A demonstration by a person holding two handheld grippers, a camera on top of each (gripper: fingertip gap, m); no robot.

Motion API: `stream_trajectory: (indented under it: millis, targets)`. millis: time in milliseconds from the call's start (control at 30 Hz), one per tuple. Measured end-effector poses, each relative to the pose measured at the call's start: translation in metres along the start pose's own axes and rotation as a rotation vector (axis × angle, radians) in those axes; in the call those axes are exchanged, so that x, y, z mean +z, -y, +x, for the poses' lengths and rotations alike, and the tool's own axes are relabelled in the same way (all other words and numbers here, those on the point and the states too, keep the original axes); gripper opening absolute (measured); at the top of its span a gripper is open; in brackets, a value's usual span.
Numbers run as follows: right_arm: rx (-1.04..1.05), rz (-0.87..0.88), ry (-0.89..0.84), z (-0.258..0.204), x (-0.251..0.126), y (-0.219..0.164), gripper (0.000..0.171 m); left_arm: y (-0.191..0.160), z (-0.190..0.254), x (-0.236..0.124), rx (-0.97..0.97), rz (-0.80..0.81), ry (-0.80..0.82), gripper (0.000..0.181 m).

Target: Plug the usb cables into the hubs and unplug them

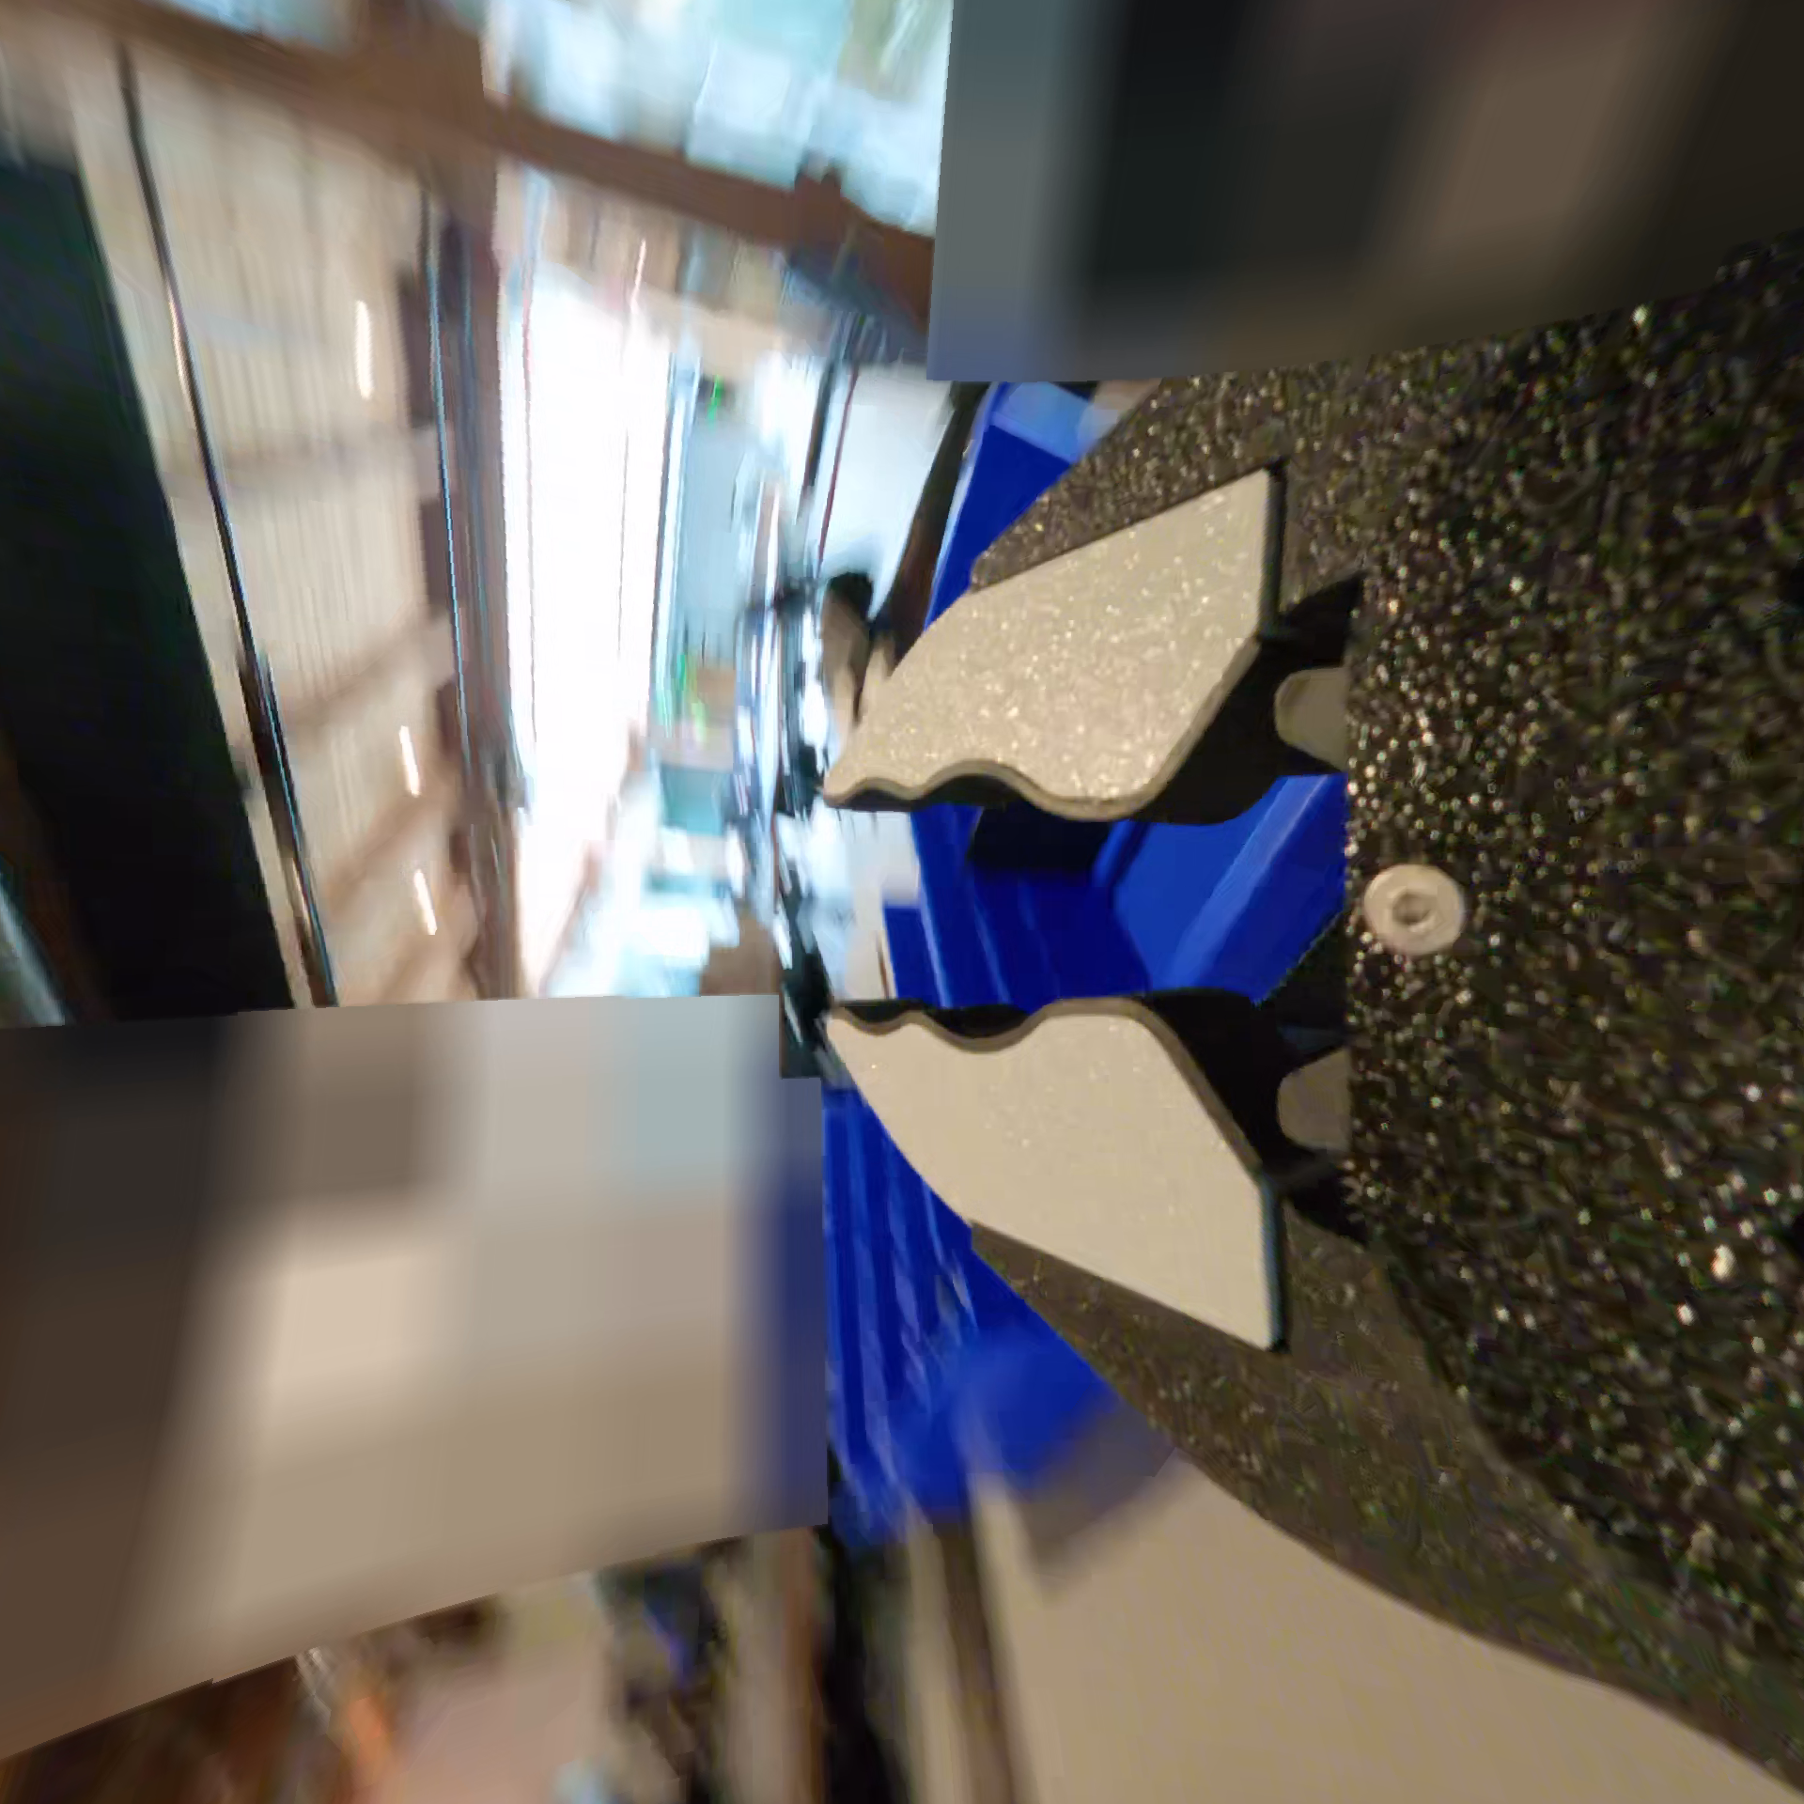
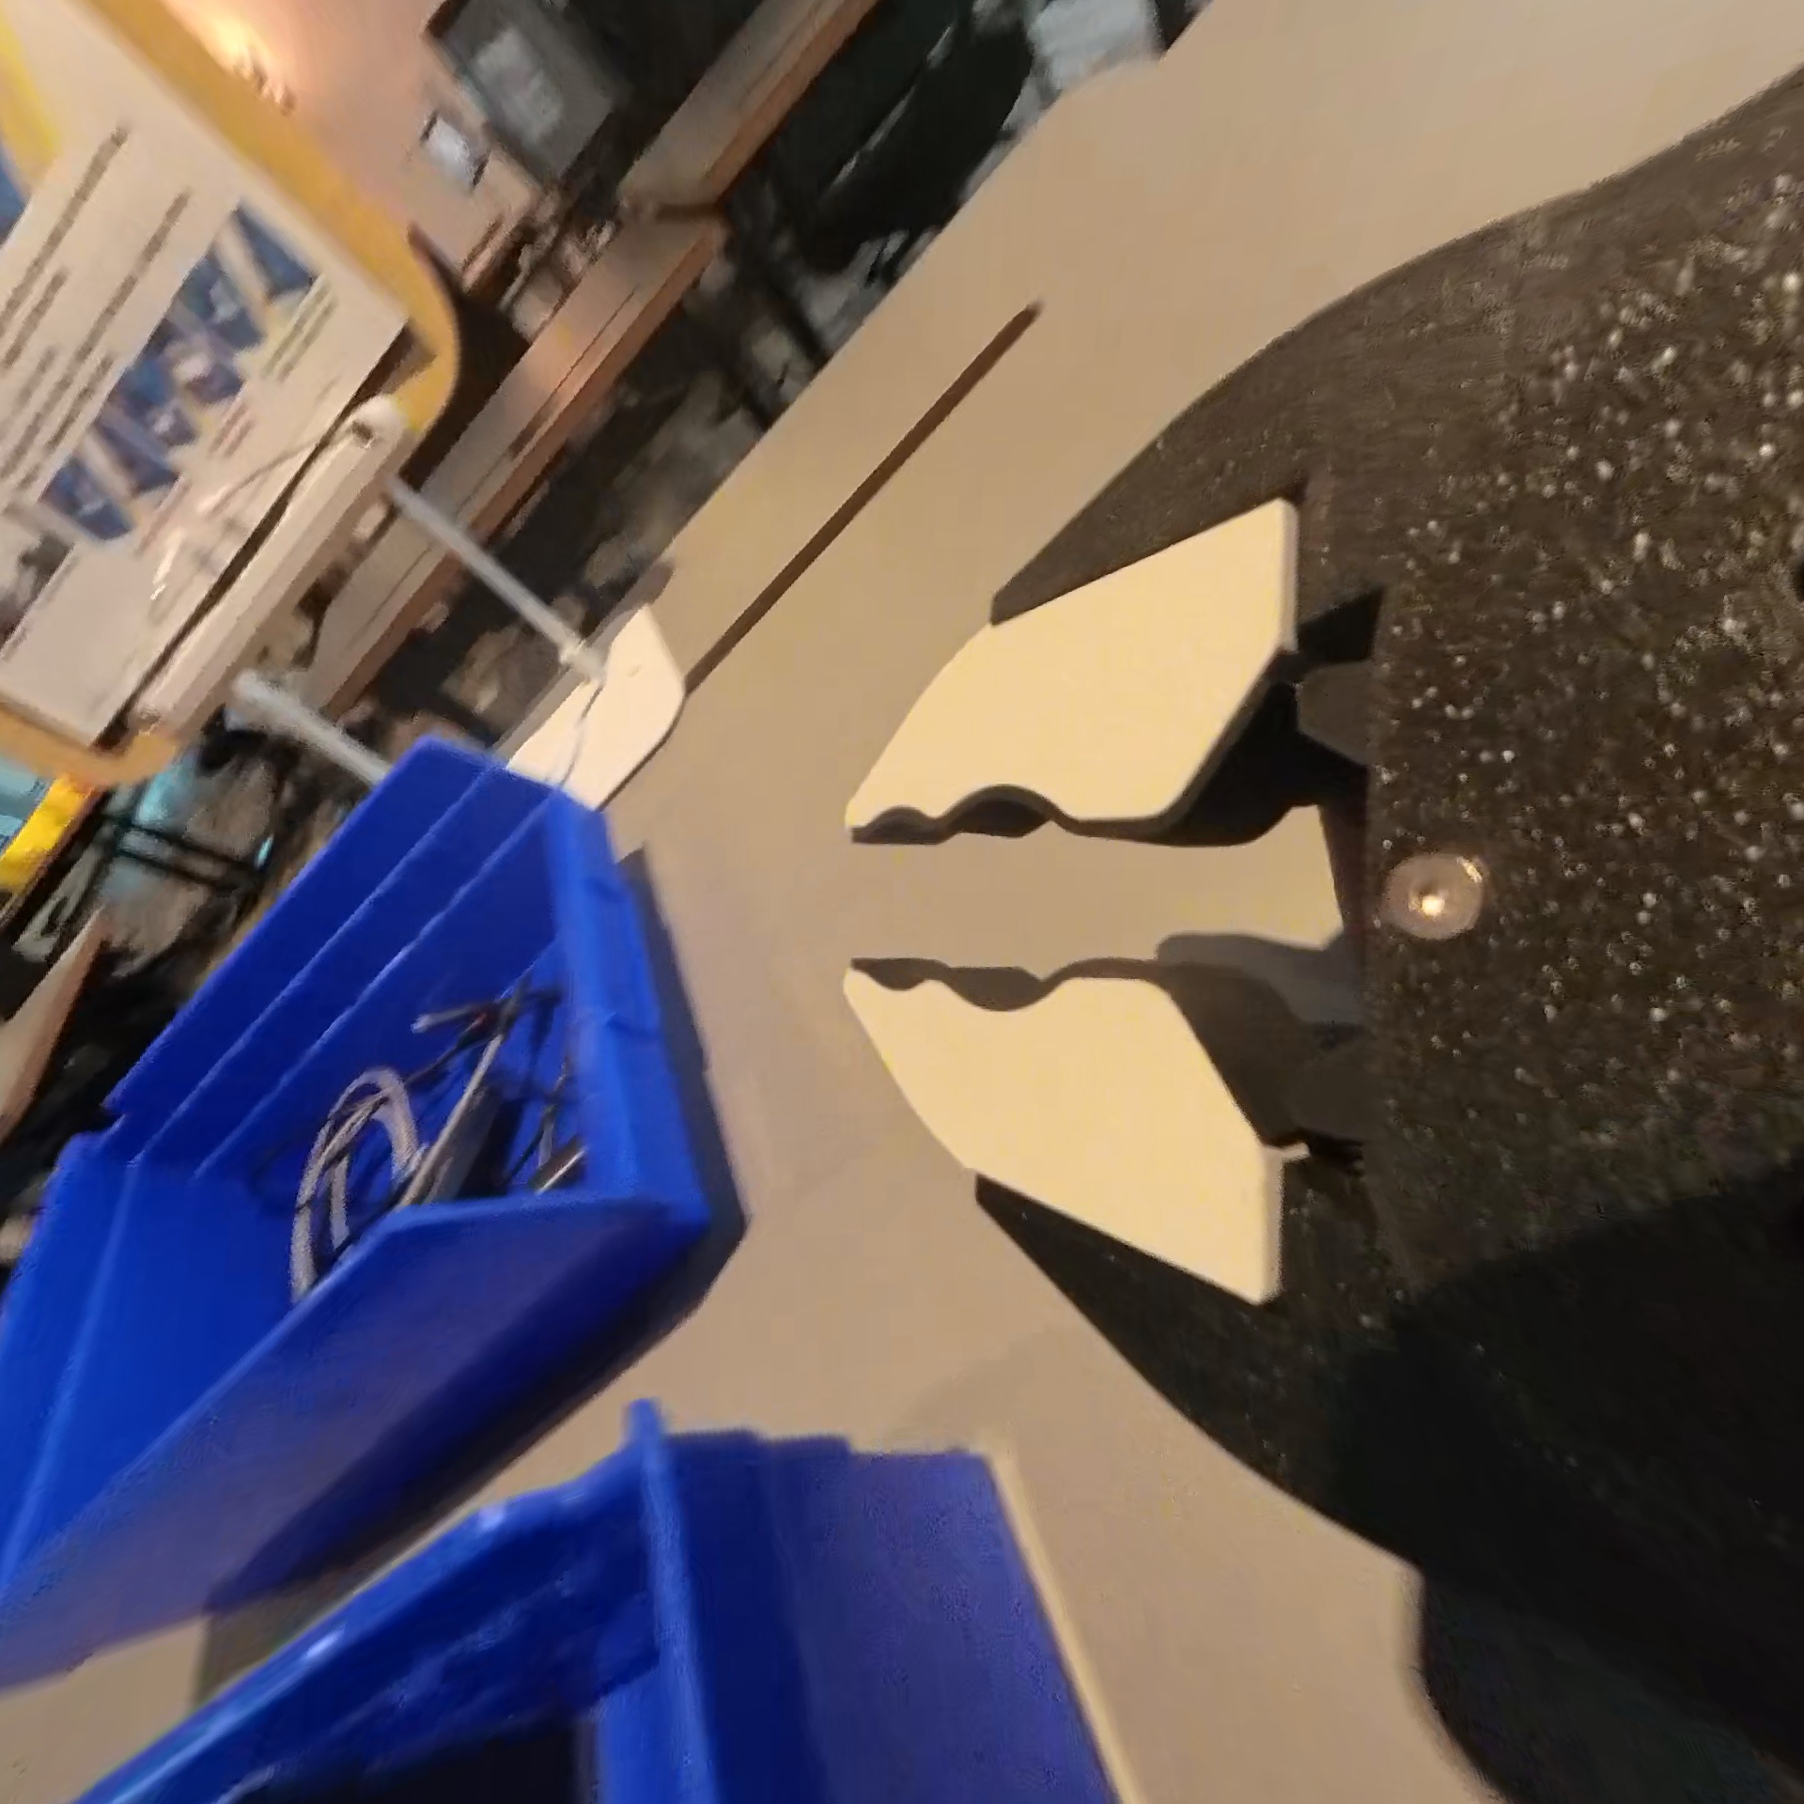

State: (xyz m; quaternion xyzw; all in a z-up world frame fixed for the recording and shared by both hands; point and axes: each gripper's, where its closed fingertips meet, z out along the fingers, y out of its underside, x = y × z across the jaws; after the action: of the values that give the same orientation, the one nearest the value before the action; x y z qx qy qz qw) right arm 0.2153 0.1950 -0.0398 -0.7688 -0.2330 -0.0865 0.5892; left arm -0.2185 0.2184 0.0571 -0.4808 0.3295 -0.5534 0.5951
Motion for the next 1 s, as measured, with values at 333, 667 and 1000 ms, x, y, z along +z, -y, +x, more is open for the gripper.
stream_trajectory:
  millis: [333, 667, 1000]
  targets:
    - [-0.092, -0.046, -0.230, 0.003, -0.061, -0.029, 0.016, -0.062, -0.161, 0.104, -0.270, -0.498, 0.571, 0.029]
    - [-0.219, -0.112, -0.198, -0.017, -0.059, -0.040, 0.016, -0.122, -0.197, 0.116, -0.197, -0.960, 0.575, 0.009]
    - [-0.249, -0.126, -0.218, -0.022, -0.075, -0.054, 0.015, -0.088, -0.281, 0.064, -0.150, -0.903, 0.767, 0.004]
